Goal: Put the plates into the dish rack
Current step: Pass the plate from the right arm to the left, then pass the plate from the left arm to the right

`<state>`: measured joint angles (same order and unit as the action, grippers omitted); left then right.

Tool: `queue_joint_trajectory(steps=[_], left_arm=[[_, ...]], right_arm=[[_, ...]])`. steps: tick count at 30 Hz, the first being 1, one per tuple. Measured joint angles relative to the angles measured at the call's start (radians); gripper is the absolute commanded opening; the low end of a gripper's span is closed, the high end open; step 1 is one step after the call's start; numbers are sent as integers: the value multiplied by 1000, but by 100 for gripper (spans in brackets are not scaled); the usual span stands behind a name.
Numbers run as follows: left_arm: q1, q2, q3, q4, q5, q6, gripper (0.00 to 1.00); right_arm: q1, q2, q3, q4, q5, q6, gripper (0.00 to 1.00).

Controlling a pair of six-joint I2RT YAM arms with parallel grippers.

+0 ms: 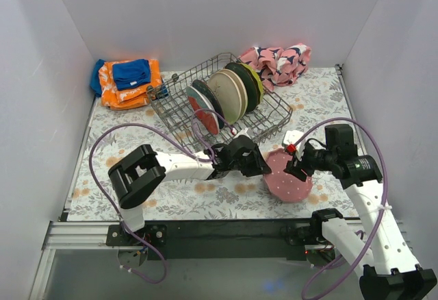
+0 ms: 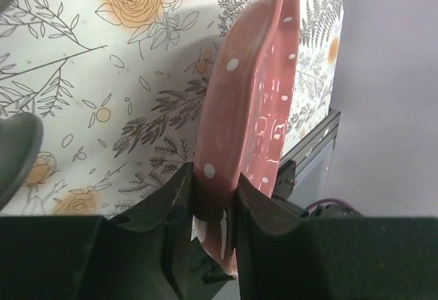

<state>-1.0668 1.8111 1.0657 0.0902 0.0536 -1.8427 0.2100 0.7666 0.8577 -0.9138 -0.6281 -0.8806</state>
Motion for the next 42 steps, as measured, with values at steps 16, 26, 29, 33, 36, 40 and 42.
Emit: queue_joint_trajectory(steps=[16, 26, 29, 33, 36, 40, 42], left_arm=[[83, -304, -169, 22, 125, 181, 0], [229, -547, -276, 5, 206, 229, 0], [271, -597, -295, -13, 216, 244, 0], [298, -642, -305, -17, 230, 254, 0], [315, -679, -308, -32, 250, 259, 0], [333, -726, -314, -34, 262, 264, 0], [343, -749, -321, -34, 263, 268, 0]], right_arm=[[-151, 129, 58, 158, 79, 325, 93], [-162, 328, 190, 71, -165, 338, 95], [-147, 390, 220, 40, -240, 335, 94], [-42, 465, 237, 5, -319, 343, 89], [8, 505, 261, -9, -353, 358, 80], [20, 546, 310, -14, -430, 379, 64], [20, 566, 327, -13, -468, 388, 61]])
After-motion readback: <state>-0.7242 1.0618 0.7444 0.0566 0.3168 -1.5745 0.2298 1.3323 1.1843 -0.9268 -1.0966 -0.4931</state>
